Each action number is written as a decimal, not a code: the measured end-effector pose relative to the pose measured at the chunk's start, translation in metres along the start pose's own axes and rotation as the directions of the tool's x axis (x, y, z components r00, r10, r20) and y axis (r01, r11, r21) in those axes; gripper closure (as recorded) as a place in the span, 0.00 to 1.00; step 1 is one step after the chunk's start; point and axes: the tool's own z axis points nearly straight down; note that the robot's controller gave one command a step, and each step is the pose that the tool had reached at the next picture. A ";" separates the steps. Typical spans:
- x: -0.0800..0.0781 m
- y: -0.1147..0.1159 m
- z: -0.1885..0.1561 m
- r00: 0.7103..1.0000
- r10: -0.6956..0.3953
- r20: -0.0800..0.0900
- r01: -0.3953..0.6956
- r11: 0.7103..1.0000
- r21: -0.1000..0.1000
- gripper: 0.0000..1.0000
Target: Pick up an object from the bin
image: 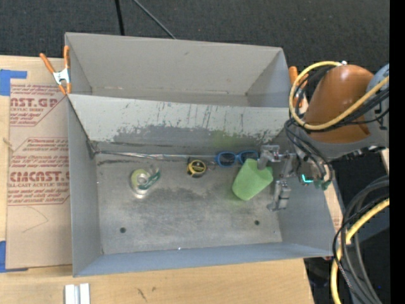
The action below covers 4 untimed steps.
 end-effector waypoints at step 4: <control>-0.048 0.035 0.089 0.215 -0.977 0.009 0.976 0.215 0.023 0.00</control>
Offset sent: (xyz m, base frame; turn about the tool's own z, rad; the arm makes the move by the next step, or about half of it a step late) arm 0.0465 0.0046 -0.0949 -0.0745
